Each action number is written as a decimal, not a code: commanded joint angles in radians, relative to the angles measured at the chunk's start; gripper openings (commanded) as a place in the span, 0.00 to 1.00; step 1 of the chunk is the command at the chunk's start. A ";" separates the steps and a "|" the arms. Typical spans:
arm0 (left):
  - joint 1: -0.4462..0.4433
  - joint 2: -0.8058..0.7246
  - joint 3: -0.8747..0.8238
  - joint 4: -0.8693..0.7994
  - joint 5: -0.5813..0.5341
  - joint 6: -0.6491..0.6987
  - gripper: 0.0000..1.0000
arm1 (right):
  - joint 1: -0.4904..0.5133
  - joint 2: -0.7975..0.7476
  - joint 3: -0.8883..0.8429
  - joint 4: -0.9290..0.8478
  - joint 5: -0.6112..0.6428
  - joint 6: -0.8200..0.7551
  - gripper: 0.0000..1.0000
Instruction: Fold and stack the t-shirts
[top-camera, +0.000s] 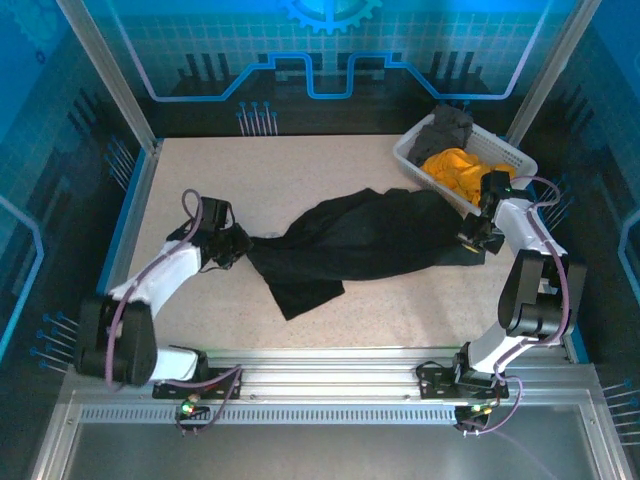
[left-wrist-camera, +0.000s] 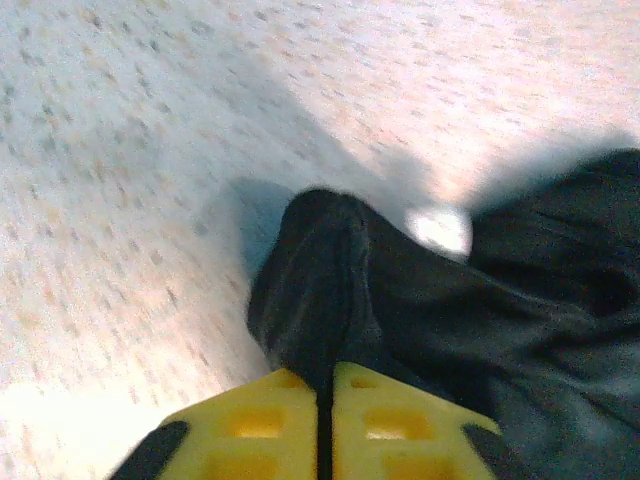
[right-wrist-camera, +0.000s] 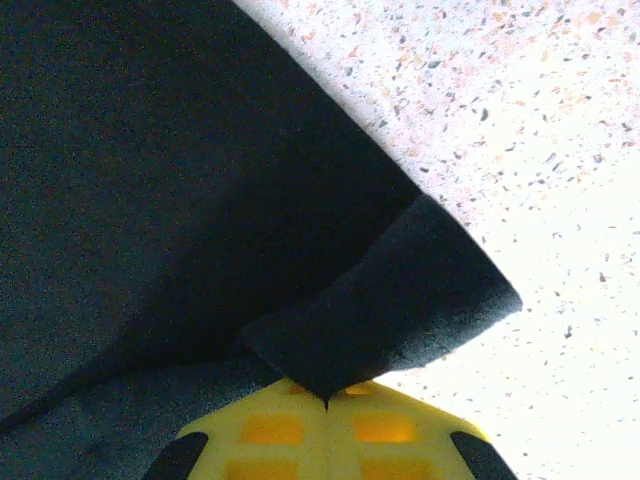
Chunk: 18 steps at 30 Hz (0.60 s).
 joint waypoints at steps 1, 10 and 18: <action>0.030 0.062 0.025 0.120 0.034 0.078 0.25 | 0.027 0.012 0.019 -0.018 -0.024 -0.014 0.00; 0.031 -0.230 -0.157 -0.055 0.012 0.075 0.50 | 0.070 -0.005 -0.024 -0.013 -0.028 0.003 0.00; -0.057 -0.437 -0.355 0.019 0.074 -0.007 0.42 | 0.072 -0.001 -0.022 -0.011 -0.034 0.003 0.00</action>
